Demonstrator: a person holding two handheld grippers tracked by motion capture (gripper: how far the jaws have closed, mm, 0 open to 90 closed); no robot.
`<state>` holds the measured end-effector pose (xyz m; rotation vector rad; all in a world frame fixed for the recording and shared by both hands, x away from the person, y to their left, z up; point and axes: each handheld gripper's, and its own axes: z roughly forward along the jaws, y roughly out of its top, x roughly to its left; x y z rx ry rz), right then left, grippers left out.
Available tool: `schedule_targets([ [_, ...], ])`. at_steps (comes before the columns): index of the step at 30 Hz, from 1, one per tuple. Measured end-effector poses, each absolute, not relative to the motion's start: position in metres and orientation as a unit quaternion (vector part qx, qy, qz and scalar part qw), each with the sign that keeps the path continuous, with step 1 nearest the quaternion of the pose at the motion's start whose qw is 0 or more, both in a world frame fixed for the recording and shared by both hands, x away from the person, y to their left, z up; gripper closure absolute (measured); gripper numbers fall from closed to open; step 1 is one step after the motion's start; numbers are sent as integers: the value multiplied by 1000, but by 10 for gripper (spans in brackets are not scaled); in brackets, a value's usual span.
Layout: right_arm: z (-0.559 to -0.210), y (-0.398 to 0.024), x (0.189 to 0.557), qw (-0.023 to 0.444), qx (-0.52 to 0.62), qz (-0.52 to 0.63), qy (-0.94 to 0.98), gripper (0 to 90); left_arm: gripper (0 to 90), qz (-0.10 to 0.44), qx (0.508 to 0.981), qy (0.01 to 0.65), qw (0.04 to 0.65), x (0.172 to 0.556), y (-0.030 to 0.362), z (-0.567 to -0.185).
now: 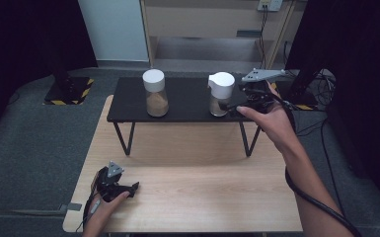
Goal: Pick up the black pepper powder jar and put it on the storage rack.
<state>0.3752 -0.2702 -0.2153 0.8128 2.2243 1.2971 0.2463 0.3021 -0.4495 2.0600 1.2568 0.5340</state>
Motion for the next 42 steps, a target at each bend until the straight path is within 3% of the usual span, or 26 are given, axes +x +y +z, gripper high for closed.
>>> schedule_targets([
  [24,-220,-280,349,214,292,459,811,46,0,204,787,480,329,246,302,-450],
  [42,-254,-271,325,190,282,447,828,46,0,204,788,479,329,247,302,-450],
])
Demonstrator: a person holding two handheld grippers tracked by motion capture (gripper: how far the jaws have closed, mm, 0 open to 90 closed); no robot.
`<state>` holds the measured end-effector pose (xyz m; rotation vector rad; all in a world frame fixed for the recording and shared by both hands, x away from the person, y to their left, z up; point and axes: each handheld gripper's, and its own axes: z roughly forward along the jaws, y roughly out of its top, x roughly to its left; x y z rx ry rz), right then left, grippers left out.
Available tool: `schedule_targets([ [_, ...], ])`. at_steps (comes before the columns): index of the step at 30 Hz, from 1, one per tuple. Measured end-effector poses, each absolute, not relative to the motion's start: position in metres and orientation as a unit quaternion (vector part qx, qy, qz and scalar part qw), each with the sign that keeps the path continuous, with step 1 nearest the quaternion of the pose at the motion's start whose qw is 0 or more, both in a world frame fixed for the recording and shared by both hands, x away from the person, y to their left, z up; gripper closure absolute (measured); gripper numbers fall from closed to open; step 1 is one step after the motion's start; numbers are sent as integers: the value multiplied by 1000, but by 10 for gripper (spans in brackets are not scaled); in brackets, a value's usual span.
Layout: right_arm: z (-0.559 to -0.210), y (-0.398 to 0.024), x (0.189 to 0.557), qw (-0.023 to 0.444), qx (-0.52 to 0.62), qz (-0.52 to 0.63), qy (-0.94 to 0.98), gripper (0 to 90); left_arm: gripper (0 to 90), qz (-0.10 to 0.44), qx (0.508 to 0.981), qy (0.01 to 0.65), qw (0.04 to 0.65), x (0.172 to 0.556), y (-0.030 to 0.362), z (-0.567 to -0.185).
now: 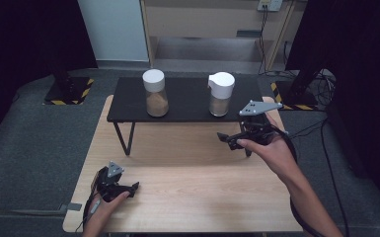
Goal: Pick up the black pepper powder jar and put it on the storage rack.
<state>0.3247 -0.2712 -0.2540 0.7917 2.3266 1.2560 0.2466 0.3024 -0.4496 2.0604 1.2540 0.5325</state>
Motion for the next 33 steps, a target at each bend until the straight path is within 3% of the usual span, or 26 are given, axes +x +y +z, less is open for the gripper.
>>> schedule_targets([
  [33,-321,-267,307,166,300,430,835,46,0,204,788,479,330,247,302,-450],
])
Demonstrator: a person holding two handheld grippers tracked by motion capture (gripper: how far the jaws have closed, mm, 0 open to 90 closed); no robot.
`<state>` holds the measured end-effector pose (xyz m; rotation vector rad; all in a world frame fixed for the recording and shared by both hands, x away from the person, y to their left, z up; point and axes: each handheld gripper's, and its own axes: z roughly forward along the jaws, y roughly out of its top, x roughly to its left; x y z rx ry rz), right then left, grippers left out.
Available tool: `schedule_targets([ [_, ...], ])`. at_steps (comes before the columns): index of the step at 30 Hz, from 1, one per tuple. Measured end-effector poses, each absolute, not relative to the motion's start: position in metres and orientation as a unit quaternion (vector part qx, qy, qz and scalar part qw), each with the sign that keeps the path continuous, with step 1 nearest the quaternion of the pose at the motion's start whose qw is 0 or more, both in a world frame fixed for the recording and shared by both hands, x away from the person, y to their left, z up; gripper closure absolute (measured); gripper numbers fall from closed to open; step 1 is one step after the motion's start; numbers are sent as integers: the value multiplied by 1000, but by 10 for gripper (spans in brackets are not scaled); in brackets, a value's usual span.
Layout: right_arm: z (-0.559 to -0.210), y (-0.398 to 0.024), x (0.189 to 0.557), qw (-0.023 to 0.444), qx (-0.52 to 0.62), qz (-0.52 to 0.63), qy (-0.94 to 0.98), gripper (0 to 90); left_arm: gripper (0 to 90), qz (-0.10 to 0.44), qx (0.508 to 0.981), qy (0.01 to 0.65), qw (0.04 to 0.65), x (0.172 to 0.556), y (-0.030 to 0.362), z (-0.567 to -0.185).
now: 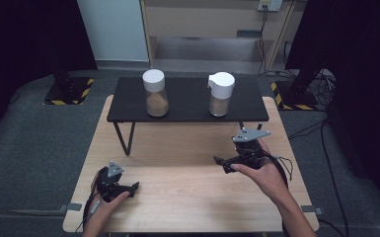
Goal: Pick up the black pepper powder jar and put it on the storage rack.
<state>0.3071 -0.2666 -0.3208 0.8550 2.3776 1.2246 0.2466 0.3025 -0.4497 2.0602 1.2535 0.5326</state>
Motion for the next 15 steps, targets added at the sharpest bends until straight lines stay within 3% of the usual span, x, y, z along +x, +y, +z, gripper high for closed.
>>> schedule_targets([
  [15,-349,-260,297,165,305,416,841,47,0,204,788,479,330,247,302,-450],
])
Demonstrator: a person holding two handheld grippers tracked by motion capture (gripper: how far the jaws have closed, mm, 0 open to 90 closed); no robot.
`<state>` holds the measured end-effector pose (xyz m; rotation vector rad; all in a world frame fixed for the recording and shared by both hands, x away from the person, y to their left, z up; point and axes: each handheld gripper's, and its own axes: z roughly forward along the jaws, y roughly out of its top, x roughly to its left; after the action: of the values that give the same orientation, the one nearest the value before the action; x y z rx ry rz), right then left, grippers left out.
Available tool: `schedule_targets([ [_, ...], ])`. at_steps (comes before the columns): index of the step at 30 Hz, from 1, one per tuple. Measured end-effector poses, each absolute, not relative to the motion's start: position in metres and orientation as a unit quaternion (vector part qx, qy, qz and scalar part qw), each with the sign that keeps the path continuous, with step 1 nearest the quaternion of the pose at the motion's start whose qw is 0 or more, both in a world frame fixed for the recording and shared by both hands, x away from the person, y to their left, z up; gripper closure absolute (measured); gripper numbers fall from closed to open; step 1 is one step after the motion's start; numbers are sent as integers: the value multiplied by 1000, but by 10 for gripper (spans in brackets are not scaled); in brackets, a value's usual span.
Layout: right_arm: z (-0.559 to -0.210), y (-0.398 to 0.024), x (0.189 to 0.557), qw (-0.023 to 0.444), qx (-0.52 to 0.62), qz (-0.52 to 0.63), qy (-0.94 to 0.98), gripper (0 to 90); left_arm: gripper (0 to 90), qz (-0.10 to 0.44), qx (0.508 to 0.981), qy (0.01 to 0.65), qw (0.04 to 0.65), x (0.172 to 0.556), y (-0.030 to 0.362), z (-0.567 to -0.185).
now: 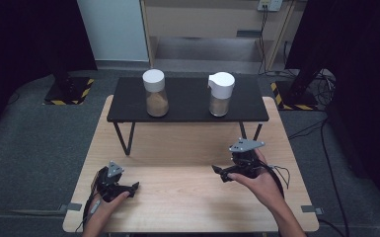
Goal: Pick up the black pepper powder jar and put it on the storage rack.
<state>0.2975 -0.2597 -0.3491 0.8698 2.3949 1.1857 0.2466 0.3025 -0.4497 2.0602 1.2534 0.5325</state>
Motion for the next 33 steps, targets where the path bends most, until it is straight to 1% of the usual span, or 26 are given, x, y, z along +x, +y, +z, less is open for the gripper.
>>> schedule_targets([
  [14,-374,-260,290,152,316,417,838,47,0,204,787,479,330,246,302,-450],
  [33,-401,-264,284,147,328,406,840,48,0,204,787,480,329,246,302,-450],
])
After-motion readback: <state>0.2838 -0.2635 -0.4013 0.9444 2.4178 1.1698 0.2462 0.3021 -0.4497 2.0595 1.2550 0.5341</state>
